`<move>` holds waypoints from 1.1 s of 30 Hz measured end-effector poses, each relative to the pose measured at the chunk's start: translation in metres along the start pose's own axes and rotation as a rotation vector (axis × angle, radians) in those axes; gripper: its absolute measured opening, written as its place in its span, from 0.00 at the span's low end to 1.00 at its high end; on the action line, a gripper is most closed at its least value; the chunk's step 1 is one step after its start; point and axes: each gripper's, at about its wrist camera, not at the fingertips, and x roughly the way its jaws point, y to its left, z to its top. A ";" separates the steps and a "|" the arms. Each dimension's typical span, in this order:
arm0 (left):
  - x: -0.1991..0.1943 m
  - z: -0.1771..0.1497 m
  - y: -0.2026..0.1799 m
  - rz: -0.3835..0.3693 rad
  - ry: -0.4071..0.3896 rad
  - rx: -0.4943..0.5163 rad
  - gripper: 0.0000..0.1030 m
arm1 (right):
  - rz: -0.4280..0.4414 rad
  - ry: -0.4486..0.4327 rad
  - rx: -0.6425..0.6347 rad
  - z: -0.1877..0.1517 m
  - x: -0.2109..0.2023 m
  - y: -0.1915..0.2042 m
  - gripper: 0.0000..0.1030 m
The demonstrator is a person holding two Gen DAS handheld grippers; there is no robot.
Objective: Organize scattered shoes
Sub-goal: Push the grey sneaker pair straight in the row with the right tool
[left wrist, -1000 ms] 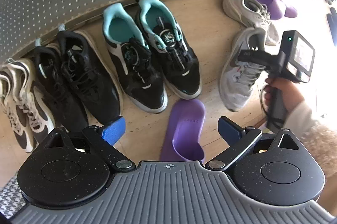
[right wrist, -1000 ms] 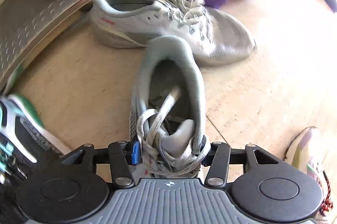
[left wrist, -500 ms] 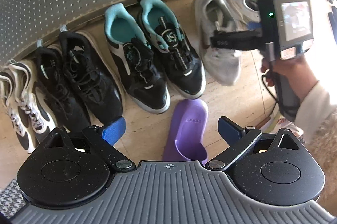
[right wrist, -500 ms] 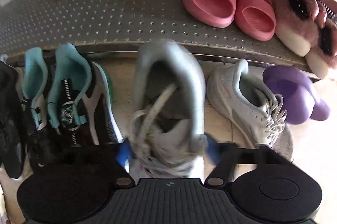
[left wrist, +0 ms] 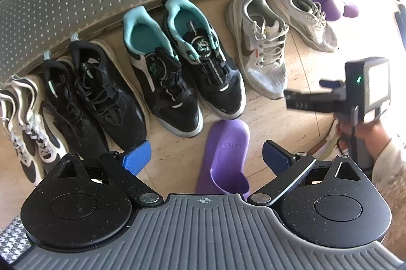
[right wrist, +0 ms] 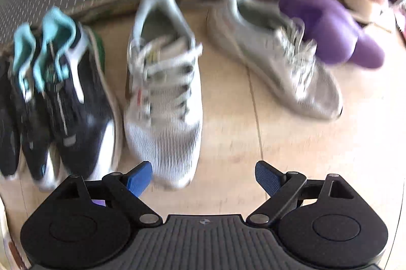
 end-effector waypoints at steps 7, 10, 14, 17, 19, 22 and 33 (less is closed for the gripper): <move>0.006 0.000 -0.004 0.009 0.014 0.009 0.95 | -0.127 0.025 -0.292 -0.014 0.029 0.037 0.59; 0.006 0.002 -0.003 0.011 0.013 0.005 0.95 | -0.177 0.051 -0.355 -0.012 0.043 0.048 0.57; 0.006 0.004 -0.002 0.006 0.013 0.003 0.95 | -0.230 0.070 -0.469 -0.012 0.061 0.066 0.53; 0.007 0.004 -0.002 0.003 0.017 0.007 0.95 | -0.284 0.042 -0.635 -0.017 0.069 0.085 0.47; 0.008 0.004 -0.002 0.006 0.023 0.007 0.95 | -0.348 0.024 -0.830 -0.030 0.075 0.103 0.47; 0.008 0.004 -0.002 0.005 0.024 0.006 0.95 | -0.389 -0.007 -0.939 -0.044 0.073 0.107 0.52; 0.011 -0.003 -0.007 -0.005 0.042 0.014 0.95 | -0.354 0.068 -0.370 -0.015 0.031 -0.022 0.80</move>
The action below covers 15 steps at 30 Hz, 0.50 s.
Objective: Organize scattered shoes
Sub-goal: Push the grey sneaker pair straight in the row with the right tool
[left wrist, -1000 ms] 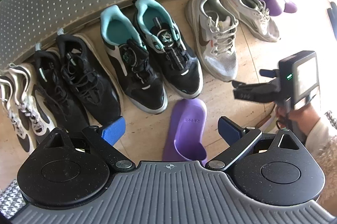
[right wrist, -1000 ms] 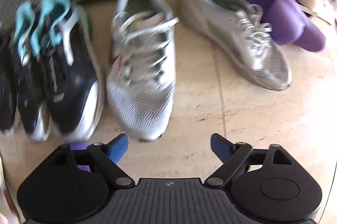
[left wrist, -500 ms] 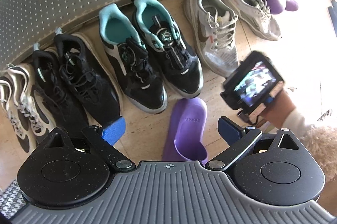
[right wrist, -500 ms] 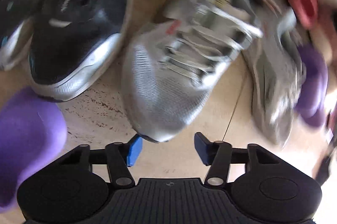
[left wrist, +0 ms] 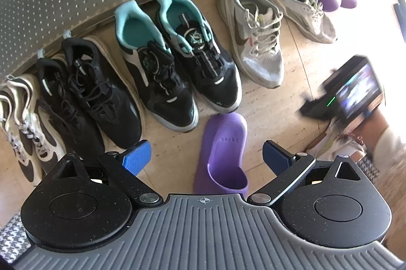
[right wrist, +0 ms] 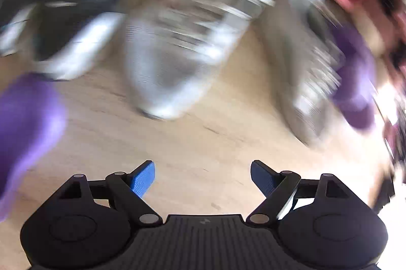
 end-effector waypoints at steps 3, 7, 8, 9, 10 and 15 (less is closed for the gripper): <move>0.005 -0.001 0.000 0.002 0.016 0.001 0.95 | -0.030 -0.038 0.159 -0.001 0.002 -0.050 0.85; 0.014 0.002 0.003 0.012 0.044 -0.013 0.95 | 0.028 -0.118 0.239 0.007 0.006 -0.094 0.91; 0.017 0.003 0.004 0.013 0.052 -0.019 0.95 | 0.047 -0.125 0.234 0.010 0.011 -0.099 0.91; 0.019 0.005 0.005 0.013 0.060 -0.025 0.95 | 0.062 -0.125 0.212 0.017 0.020 -0.101 0.90; 0.022 0.006 0.006 0.013 0.068 -0.031 0.95 | 0.064 -0.129 0.191 0.026 0.027 -0.098 0.90; 0.033 0.010 0.008 0.013 0.106 -0.044 0.95 | 0.108 -0.174 0.188 0.050 0.045 -0.105 0.91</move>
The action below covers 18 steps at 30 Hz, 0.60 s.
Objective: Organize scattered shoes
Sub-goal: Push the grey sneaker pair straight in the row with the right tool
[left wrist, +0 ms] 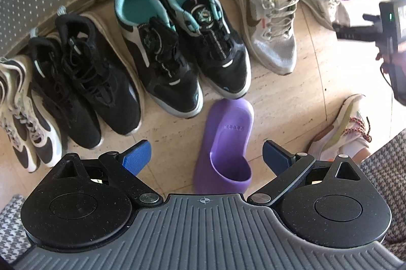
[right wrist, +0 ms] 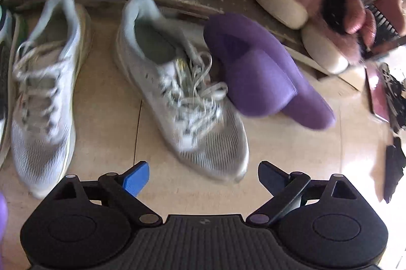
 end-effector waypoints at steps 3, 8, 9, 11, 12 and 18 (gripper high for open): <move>0.005 0.002 0.000 0.000 0.019 -0.002 0.95 | 0.040 0.010 0.006 0.008 0.011 0.003 0.91; 0.011 0.004 0.005 -0.011 0.048 -0.021 0.95 | 0.020 0.038 -0.047 0.020 0.045 0.012 0.91; 0.011 0.005 0.005 -0.008 0.050 -0.024 0.95 | 0.016 0.040 -0.037 0.023 0.051 0.015 0.91; 0.012 0.006 0.008 0.002 0.052 -0.035 0.95 | 0.011 0.065 -0.019 0.025 0.060 0.022 0.85; 0.011 0.007 0.009 0.003 0.051 -0.040 0.95 | 0.005 0.079 -0.015 0.025 0.063 0.026 0.74; -0.003 0.008 0.003 -0.017 0.006 -0.017 0.95 | 0.099 0.103 0.175 0.024 0.036 0.029 0.33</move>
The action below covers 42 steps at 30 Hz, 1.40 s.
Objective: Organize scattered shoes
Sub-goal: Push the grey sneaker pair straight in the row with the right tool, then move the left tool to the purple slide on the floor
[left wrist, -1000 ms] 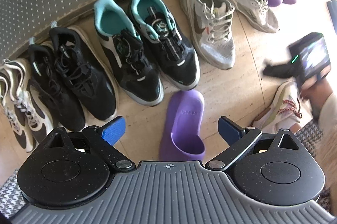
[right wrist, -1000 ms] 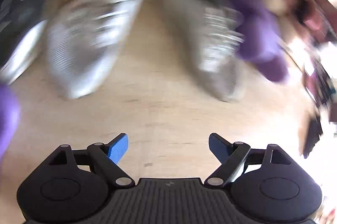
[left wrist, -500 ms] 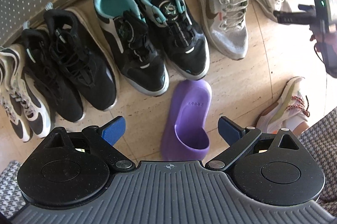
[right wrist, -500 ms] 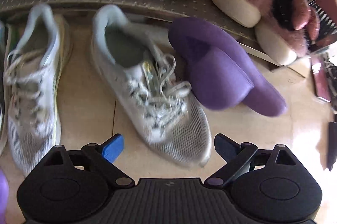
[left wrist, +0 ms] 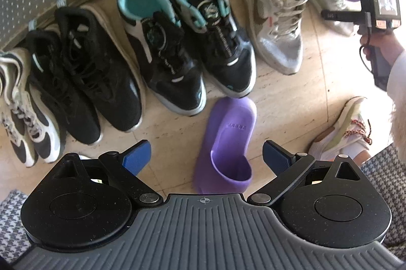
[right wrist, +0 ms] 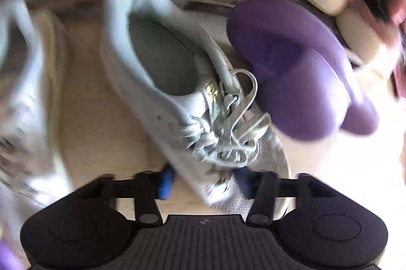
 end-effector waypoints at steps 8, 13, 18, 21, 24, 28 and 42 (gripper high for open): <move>-0.011 -0.007 -0.008 0.001 -0.040 0.037 0.95 | 0.301 0.056 0.157 -0.015 -0.024 0.026 0.44; -0.018 -0.009 -0.006 0.005 -0.066 0.032 0.95 | 0.183 0.000 0.082 -0.025 -0.063 0.026 0.76; -0.028 -0.008 -0.001 -0.002 -0.104 0.008 0.95 | 0.132 0.025 0.100 -0.042 -0.081 0.017 0.38; -0.033 -0.009 0.004 -0.006 -0.120 -0.014 0.95 | 0.043 0.025 0.140 -0.060 -0.071 0.024 0.30; -0.034 -0.012 0.007 -0.008 -0.119 -0.019 0.95 | -0.060 -0.010 0.289 -0.068 -0.059 0.027 0.31; -0.035 -0.016 0.012 -0.016 -0.094 -0.034 0.95 | -0.042 0.032 0.484 -0.078 -0.035 0.018 0.41; -0.041 -0.074 0.071 0.011 -0.153 -0.263 0.95 | -0.212 -0.010 0.484 -0.069 -0.065 0.057 0.71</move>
